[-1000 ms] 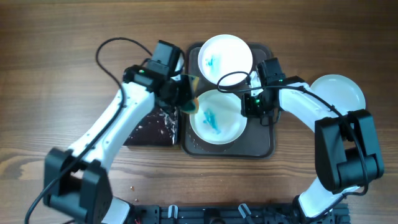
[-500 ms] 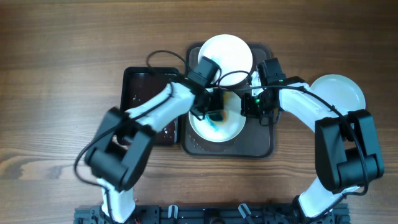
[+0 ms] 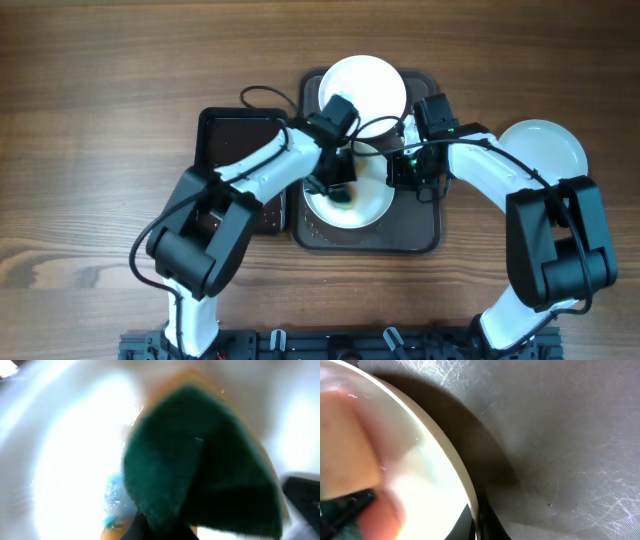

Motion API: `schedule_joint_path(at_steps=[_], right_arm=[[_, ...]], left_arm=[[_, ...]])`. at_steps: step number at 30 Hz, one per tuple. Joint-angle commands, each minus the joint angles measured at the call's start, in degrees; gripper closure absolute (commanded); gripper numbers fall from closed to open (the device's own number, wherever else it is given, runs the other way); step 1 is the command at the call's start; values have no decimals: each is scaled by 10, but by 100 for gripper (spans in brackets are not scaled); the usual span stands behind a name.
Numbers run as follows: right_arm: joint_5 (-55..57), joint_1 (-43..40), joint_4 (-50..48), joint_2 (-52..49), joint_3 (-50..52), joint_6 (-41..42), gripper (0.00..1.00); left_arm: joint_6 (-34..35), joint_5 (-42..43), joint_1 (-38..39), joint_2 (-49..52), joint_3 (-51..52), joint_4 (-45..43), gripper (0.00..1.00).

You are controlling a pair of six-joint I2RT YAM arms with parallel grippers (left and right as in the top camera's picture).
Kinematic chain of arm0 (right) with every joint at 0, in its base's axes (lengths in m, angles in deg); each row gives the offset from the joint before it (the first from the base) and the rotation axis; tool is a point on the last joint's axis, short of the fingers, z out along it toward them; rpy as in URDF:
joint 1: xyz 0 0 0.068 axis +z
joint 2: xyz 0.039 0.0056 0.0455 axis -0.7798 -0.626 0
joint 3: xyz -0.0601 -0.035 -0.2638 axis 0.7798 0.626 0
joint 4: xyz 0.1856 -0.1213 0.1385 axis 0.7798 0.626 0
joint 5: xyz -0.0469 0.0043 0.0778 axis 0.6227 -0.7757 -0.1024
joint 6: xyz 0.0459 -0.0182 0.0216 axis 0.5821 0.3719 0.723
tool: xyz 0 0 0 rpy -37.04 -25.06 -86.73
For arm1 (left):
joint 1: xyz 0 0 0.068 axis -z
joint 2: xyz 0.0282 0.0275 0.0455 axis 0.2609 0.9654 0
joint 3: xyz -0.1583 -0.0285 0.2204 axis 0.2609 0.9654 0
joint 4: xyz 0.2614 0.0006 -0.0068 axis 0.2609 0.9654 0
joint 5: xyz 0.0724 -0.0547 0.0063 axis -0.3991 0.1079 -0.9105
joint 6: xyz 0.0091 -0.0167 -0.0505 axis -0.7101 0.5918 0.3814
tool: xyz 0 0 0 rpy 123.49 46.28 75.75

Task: Clean dirty plates on tray and stack at the side
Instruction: 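Bring the sponge onto the held plate and scrub its center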

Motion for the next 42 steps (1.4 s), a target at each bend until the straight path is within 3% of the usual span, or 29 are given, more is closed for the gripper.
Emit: schedule_joint_path(at_steps=[1,5,9,13,22,29,31,37,42], right_arm=[[37,0,2,-14,18,15,96],[37,0,1,-14,18,15,96],[37,0,2,-14,18,15,96],[37,0,1,-14,18,15,96],[37,0,2,-14,18,15,96],[36,0,2,-14,18,14,96],[36,0,2,-14,18,14,96],[36,0,1,-14,18,14,96],[37,0,1,-14,18,14,96]], left_arm=[[1,-154,-52,31,30,59,96],[-7,-121,-62,31,30,52,96],[-29,40,-40,32,30,-30,96],[-20,115,-6,32,30,-102,96],[-15,113,25,19,30,-96,92],[-29,73,6,-38,30,-72,62],[-29,58,7,-42,30,-63,58],[-29,32,7,-39,30,-54,66],[-29,32,8,-40,30,-59,66]])
